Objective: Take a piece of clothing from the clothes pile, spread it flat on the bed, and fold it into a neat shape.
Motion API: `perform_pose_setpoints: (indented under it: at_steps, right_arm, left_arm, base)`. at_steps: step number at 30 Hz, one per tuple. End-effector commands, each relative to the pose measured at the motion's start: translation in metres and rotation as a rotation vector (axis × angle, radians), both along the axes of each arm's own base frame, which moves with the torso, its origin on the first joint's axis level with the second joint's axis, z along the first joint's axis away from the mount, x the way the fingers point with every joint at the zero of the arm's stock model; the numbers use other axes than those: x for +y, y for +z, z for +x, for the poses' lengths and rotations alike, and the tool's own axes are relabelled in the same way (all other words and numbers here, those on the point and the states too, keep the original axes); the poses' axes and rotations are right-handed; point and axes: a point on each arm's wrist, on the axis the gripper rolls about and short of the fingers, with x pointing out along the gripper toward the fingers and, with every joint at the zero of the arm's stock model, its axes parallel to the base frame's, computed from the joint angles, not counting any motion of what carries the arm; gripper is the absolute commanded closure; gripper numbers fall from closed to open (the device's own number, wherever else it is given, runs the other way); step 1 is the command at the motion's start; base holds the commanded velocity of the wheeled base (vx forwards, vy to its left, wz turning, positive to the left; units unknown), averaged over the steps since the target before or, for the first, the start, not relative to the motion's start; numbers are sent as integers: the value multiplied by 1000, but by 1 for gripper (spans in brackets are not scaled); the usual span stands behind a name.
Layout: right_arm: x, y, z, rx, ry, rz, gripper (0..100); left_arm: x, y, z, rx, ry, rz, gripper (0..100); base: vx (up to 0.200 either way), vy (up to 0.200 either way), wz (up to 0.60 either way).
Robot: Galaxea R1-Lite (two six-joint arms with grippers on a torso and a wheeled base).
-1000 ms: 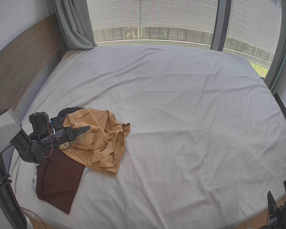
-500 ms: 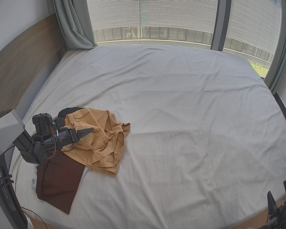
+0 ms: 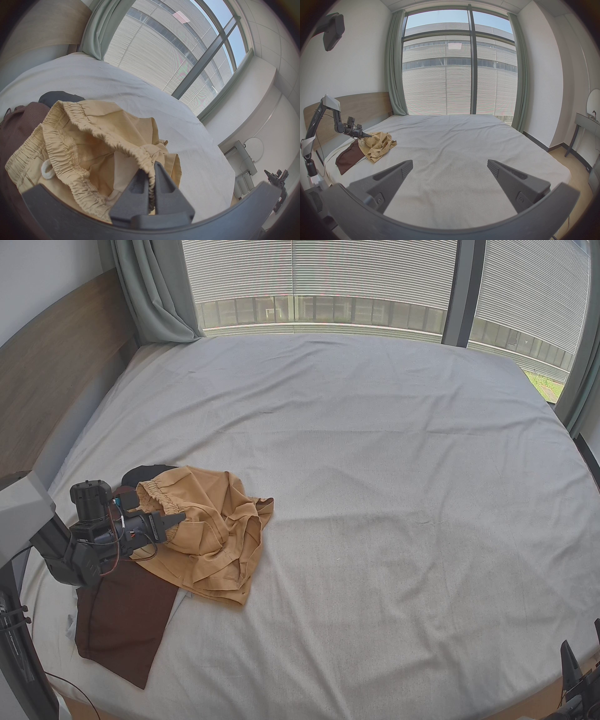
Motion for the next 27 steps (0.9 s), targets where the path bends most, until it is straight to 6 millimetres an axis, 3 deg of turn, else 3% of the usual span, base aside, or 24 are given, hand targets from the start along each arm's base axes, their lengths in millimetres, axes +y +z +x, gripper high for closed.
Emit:
perform_pose_setpoints:
  at_steps: [1,6,16,27]
  right_arm:
    - [0,-5,0,1,0,0,0]
    - [0,-5,0,1,0,0,0]
    - [0,-5,0,1,0,2,0]
    - [0,-5,0,1,0,-2,0]
  left_arm:
    - [0,-2,-4,10,-2,-2,100]
    - [1,-3,-9,20,4,-4,100]
    - [-2,19,-35,7,9,-54,100]
    - [-22,38,-60,-58,11,-167,100]
  base:
    - [0,0,0]
    - [0,0,0]
    - [0,0,0]
    - [0,0,0]
